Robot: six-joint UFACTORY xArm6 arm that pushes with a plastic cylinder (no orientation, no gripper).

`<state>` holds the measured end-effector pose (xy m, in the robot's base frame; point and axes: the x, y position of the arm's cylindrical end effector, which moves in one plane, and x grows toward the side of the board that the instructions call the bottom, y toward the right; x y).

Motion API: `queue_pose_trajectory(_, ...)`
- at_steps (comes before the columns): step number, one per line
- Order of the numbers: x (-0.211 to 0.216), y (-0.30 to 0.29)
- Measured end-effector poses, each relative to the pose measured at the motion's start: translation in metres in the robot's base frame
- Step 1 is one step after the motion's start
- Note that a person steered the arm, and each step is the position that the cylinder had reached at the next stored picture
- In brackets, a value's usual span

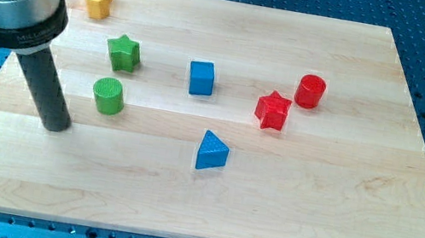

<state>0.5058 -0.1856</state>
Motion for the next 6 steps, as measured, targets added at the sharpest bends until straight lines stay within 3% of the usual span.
queue_pose_trajectory(2,-0.028,0.059)
queue_pose_trajectory(4,0.064,0.087)
queue_pose_trajectory(5,0.073,0.178)
queue_pose_trajectory(6,0.06,0.207)
